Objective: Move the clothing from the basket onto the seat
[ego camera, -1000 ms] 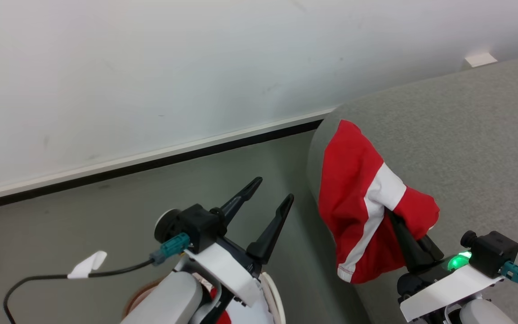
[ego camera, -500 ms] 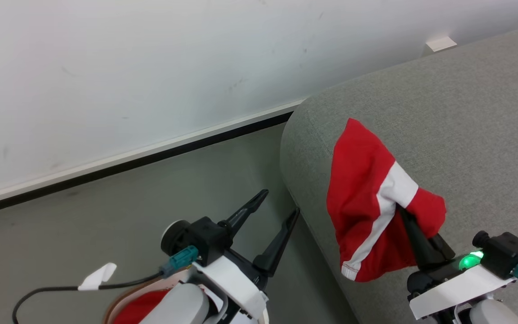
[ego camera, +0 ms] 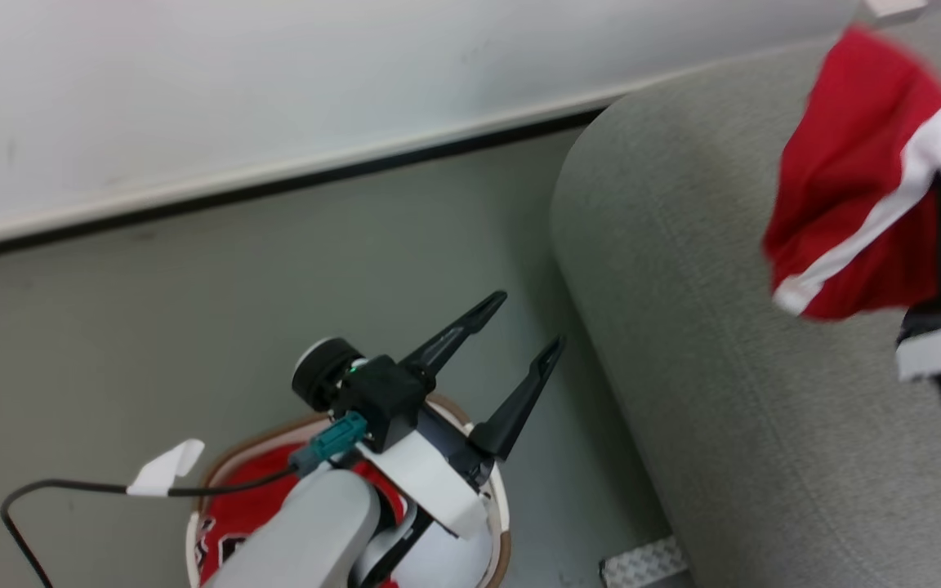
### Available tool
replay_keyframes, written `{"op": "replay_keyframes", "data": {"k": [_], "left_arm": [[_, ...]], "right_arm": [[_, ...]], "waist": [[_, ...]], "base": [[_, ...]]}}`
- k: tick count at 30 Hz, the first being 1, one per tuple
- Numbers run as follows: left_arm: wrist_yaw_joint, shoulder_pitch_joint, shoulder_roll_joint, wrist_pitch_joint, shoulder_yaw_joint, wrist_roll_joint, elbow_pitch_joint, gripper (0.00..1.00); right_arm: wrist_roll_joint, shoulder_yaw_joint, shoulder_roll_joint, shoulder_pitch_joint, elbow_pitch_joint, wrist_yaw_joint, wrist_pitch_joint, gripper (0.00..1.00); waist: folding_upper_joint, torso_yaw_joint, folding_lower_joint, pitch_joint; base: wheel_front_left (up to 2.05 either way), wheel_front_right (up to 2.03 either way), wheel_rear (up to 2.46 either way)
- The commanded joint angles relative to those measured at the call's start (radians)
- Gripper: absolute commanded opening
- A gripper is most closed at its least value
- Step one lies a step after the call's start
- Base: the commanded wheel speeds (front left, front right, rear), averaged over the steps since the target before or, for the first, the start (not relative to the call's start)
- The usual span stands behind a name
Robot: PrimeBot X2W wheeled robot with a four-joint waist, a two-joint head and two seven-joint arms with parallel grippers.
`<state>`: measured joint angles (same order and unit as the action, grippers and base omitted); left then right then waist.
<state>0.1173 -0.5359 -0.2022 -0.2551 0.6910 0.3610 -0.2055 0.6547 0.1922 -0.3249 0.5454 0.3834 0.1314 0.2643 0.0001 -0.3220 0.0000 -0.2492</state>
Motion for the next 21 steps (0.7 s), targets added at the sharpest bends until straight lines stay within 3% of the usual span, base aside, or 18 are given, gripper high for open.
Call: {"op": "replay_keyframes", "data": {"k": [1, 11, 16, 21], "left_arm": [[0.002, -0.024, -0.016, 0.006, -0.001, -0.02, 0.02, 1.0], [0.004, -0.125, -0.028, 0.021, 0.01, -0.051, 0.08, 1.0], [0.004, -0.16, -0.027, 0.014, 0.009, -0.057, 0.077, 1.0], [-0.001, -0.178, -0.029, 0.006, -0.003, -0.057, 0.066, 1.0]], "right_arm": [[-0.011, -0.032, -0.002, 0.072, 0.01, -0.001, -0.004, 0.0], [-0.082, -0.187, -0.088, 0.371, 0.13, -0.002, -0.059, 0.0], [-0.167, -0.218, -0.168, 0.515, 0.278, -0.002, -0.092, 0.0], [-0.237, -0.236, -0.204, 0.614, 0.456, -0.002, -0.154, 0.0]], "waist": [[-0.0001, 0.057, 0.0, -0.113], [-0.0001, 0.14, 0.0, -0.331], [-0.0001, 0.18, 0.0, -0.405], [-0.0001, 0.211, 0.0, -0.444]], "base": [[0.0, 0.0, 0.0], [0.0, 0.0, 0.0], [0.0, 0.0, 0.0], [0.0, 0.0, 0.0]]}}
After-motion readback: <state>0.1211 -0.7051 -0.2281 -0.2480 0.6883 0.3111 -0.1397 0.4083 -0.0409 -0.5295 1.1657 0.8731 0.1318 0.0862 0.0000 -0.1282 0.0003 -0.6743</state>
